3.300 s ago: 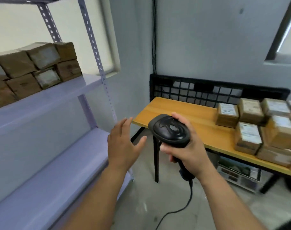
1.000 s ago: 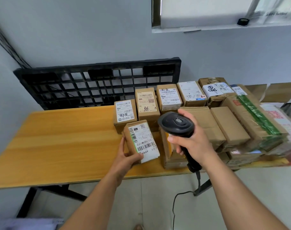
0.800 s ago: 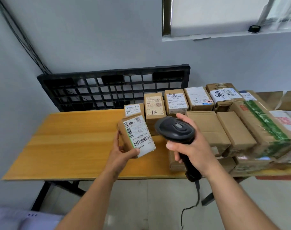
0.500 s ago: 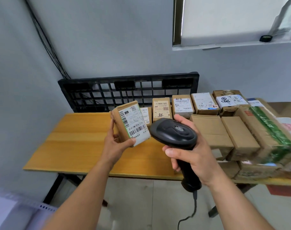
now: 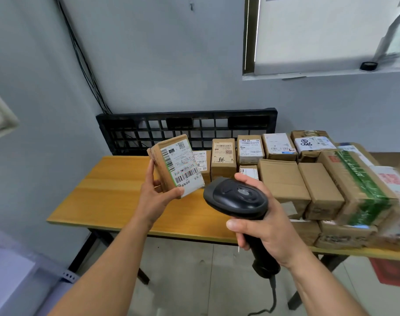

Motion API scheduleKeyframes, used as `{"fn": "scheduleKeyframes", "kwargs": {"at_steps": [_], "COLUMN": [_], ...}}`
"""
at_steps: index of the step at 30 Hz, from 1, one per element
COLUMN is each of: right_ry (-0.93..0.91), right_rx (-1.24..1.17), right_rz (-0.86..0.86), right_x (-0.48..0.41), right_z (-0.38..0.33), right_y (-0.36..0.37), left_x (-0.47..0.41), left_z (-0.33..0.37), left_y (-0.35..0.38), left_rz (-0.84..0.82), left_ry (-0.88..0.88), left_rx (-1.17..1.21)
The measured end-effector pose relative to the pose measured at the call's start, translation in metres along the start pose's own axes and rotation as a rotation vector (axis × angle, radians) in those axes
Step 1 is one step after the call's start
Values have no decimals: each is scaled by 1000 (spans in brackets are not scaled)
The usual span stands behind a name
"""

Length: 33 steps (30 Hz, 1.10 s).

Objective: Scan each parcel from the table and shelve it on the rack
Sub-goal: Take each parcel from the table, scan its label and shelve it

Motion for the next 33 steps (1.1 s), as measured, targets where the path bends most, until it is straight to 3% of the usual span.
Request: {"fn": "scheduleKeyframes", "kwargs": {"at_steps": [16,33], "right_ry": [-62,-51], "right_rx": [-21,-8], "right_rz": [-98,-257], "right_x": [10,57], "right_z": [-6,-9], "right_y": [23,149], "left_x": [44,150], "left_z": [13,19], "left_y": [-37,-172], "left_rz": [102,284], "left_ry": [0,-16], "left_rx": [-86,-34]}}
Point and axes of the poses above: each hand's wrist, its own x-axis away from the middle knuckle, its own y-axis out of the palm, z = x × y, the point moved 7 cm from there along -x, towards the middle knuckle, and after that the axes turned 5 degrees about x, right-handed, at the moved point
